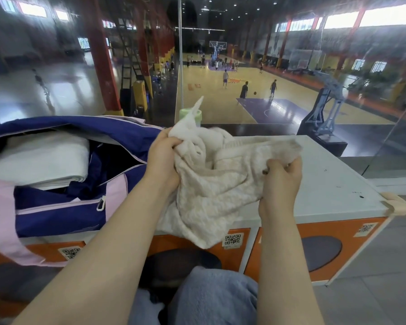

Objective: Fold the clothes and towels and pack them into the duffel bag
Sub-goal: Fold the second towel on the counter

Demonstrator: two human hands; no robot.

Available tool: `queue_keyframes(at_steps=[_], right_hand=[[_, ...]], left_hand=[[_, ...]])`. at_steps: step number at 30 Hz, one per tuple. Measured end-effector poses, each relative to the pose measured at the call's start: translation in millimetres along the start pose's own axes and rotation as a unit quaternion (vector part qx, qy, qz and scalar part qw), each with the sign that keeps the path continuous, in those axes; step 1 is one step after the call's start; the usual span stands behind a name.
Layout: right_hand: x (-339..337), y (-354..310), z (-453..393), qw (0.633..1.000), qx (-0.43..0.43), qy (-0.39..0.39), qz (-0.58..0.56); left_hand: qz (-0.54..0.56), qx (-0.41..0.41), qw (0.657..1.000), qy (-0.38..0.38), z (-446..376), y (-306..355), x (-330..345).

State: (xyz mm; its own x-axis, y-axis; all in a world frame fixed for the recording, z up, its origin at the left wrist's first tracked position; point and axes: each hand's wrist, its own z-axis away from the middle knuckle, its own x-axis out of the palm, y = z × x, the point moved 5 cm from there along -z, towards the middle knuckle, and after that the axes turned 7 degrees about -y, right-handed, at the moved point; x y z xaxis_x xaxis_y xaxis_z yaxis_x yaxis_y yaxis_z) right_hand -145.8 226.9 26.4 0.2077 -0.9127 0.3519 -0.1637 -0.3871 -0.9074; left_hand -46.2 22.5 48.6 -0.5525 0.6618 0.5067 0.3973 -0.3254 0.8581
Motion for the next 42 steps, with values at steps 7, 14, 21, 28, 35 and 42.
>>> queue_keyframes(at_steps=[7, 14, 21, 28, 35, 42], right_hand=[[23.5, 21.4, 9.1, 0.980, 0.079, -0.133, 0.123], [33.7, 22.3, 15.0, 0.974, 0.039, -0.178, 0.131], [38.2, 9.9, 18.9, 0.965, -0.043, -0.183, 0.184], [43.2, 9.2, 22.2, 0.963, -0.034, -0.201, 0.174], [44.5, -9.1, 25.4, 0.955, -0.120, -0.201, 0.181], [44.8, -14.5, 27.8, 0.953, -0.164, -0.192, 0.170]], left_hand=[[-0.083, -0.217, 0.958, -0.166, 10.2, -41.5, 11.4], [-0.172, -0.225, 0.953, -0.106, 5.2, -60.6, 14.2], [-0.237, -0.110, 0.963, -0.063, 2.4, -45.4, 11.1], [-0.188, -0.020, 0.977, -0.103, 1.2, -23.9, 15.8], [-0.224, -0.030, 0.946, -0.233, 18.3, -36.3, 36.3], [-0.285, 0.064, 0.928, -0.231, 18.9, -30.5, 37.3]])
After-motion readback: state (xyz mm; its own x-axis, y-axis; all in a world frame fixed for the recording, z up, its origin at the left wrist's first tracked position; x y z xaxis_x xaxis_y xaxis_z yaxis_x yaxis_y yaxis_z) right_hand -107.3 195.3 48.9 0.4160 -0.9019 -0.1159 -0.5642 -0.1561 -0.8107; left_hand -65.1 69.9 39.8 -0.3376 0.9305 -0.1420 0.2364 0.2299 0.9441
